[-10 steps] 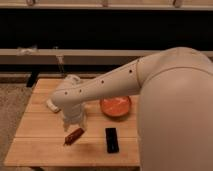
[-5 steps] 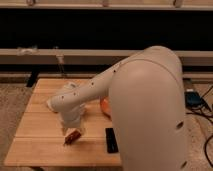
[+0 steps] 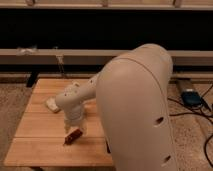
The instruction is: Drag the pepper across the table
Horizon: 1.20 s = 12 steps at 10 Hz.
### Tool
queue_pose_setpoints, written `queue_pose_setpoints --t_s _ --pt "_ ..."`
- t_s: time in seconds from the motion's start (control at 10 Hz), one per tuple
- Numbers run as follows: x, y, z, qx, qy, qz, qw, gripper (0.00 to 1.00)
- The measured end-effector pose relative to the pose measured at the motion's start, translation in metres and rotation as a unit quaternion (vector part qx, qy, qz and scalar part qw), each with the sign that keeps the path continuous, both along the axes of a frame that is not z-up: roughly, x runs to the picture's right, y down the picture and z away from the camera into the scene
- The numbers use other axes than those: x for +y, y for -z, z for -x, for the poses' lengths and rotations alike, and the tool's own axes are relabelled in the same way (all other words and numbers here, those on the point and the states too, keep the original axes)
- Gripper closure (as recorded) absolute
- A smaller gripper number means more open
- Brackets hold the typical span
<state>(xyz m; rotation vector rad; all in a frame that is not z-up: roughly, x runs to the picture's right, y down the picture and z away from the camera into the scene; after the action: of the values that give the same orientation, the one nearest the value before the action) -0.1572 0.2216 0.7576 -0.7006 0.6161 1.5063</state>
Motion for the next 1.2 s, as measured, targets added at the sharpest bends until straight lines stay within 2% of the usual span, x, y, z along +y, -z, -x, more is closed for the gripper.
queue_pose_setpoints --t_s 0.9,1.0,1.2 --pt "0.014 -0.030 0.005 0.019 -0.018 0.017 0.9995 0.35" --pt "0.017 -0.033 0.005 0.021 -0.020 0.019 0.9994 0.38" --pt "0.019 -0.034 0.006 0.022 -0.023 0.021 0.9993 0.56"
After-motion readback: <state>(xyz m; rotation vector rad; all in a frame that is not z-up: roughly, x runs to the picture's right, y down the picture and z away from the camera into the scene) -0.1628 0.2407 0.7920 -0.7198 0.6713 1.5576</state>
